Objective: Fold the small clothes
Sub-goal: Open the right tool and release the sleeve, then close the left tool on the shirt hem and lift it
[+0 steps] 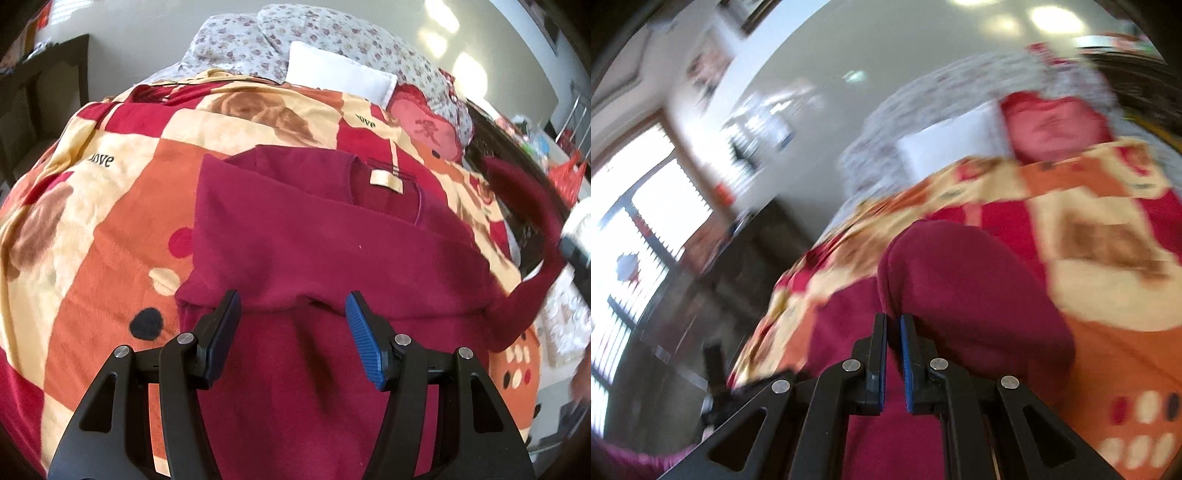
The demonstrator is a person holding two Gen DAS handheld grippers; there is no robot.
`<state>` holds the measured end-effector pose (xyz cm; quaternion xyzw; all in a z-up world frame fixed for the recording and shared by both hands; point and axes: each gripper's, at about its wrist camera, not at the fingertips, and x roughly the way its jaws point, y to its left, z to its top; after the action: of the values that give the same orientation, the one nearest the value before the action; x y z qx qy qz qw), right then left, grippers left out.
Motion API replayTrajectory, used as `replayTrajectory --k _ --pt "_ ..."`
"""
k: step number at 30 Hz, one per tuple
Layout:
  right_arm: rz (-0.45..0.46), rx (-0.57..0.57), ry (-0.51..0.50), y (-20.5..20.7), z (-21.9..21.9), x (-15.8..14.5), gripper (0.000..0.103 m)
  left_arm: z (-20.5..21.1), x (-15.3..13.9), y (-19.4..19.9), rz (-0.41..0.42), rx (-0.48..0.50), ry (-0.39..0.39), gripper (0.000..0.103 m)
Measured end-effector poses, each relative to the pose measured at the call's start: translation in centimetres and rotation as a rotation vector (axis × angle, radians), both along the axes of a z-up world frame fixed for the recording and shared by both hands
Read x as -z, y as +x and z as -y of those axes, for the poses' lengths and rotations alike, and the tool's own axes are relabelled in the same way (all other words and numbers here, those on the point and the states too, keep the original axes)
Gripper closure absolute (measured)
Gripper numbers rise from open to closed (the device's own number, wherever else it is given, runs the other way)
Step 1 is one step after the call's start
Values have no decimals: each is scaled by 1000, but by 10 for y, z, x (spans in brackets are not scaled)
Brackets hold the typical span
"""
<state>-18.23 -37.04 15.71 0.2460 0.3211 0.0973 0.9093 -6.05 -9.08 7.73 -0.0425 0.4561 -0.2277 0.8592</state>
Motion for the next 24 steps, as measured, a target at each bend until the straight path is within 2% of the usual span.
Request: replayTrajectory --k 2,3,5,8,12,14,19,24 --pt "-31 -79 35 10 -31 23 96 -3 -1 1 1 -13 -15 44" --pt "-88 -128 44 16 -48 40 96 -6 -2 1 -2 -14 -24 44" --pt "-137 -165 40 16 -62 56 96 -8 -3 3 0 -13 -37 44" --pt "-143 -182 49 -1 -66 70 90 -10 -3 6 -4 -10 -58 44" --pt "-157 -122 58 -22 -44 75 78 -1 0 15 -8 -4 -52 44" --pt "-169 -66 61 -32 -24 77 75 9 0 19 7 10 -54 44" --pt "-176 53 104 -60 17 86 72 43 3 39 37 87 -29 44" --pt "-146 153 150 -72 54 83 70 69 15 61 -18 124 -15 44"
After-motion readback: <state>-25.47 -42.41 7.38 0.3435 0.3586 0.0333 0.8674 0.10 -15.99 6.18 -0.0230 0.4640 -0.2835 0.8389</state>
